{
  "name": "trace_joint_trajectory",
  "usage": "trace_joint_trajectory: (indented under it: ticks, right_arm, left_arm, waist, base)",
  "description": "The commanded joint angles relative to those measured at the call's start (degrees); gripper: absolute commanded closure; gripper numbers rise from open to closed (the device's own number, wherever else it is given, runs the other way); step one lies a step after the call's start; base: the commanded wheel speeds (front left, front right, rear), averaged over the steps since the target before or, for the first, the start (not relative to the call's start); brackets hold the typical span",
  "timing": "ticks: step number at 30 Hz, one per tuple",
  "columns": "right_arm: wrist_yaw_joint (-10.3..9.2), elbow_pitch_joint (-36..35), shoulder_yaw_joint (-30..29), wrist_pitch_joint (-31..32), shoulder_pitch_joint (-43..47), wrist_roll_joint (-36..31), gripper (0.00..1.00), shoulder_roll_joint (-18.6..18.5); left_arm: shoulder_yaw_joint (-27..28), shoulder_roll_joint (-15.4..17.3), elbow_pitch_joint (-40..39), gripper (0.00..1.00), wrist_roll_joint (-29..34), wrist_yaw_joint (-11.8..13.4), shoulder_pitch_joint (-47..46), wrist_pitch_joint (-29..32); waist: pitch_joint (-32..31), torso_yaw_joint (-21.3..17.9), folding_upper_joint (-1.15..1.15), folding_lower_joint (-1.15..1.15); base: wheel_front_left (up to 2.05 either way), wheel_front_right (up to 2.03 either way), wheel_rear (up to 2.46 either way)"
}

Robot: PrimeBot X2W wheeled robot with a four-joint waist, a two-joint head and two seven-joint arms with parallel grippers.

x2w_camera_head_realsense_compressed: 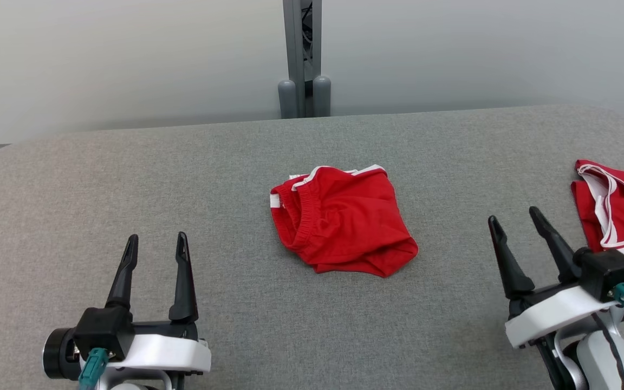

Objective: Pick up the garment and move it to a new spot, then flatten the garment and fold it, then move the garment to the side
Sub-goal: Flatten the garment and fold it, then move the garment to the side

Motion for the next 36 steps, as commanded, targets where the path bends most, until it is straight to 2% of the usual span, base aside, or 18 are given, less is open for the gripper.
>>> trace_joint_trajectory:
  ticks: [1, 12, 18, 19, 20, 21, 28, 36]
  right_arm:
    - [0.02, -0.8, -1.5, -0.2, 1.6, 0.0, 0.0, 1.3]
    - [0.02, -1.7, -3.9, -0.2, 4.2, -2.5, 0.0, 3.3]
    - [0.02, -2.0, -3.5, -0.2, 2.3, -2.3, 0.0, 2.1]
    - [0.02, -1.9, -3.3, -0.2, 1.8, -1.7, 0.53, 1.7]
    - [0.02, -1.7, -3.1, -0.2, 1.1, -1.3, 0.86, 1.3]
    - [0.02, -1.5, -2.7, -0.2, 0.4, -1.0, 1.0, 0.9]
    - [0.02, 1.6, 3.7, 2.6, -8.3, 3.9, 1.0, -2.7]
    - [0.02, 10.3, 14.2, 7.0, -19.3, 13.5, 1.0, -8.4]
  left_arm:
    - [0.1, 0.2, 0.0, 0.0, 0.8, 0.1, 0.1, -0.2]
    - [-1.3, 0.2, 1.1, 0.0, 1.0, -1.1, 0.5, -0.2]
    - [-2.2, 0.2, 1.3, 0.0, 0.6, -1.1, 0.0, -0.2]
    - [-2.4, 0.2, 1.3, 0.0, 0.6, -1.1, -0.4, -0.2]
    - [-2.6, 0.2, 1.3, 0.0, 0.6, -1.1, -0.7, -0.2]
    - [-2.7, 0.2, 1.4, 0.0, 0.6, -1.0, -1.1, -0.2]
    - [-4.1, 0.2, 0.4, 0.0, 1.3, -0.9, -3.6, -0.2]
    - [-6.1, 0.2, -0.8, 0.0, 0.8, 0.3, -6.1, -0.2]
  waist:
    - [0.1, 0.0, 0.0, 0.0]
    - [0.4, 1.8, 0.0, 0.0]
    - [2.0, 3.9, 0.0, 0.0]
    - [2.6, 4.4, 0.0, 0.0]
    - [3.2, 4.9, 0.0, 0.0]
    - [3.9, 5.4, 0.0, 0.0]
    - [9.6, 9.3, 0.0, 0.0]
    - [14.1, 14.9, 0.0, 0.0]
  base:
    - [0.0, 0.0, 0.0]
    - [0.0, 0.0, 0.0]
    - [0.0, 0.0, 0.0]
    - [0.0, 0.0, 0.0]
    - [0.0, 0.0, 0.0]
    - [0.0, 0.0, 0.0]
    - [0.0, 0.0, 0.0]
    - [0.0, 0.0, 0.0]
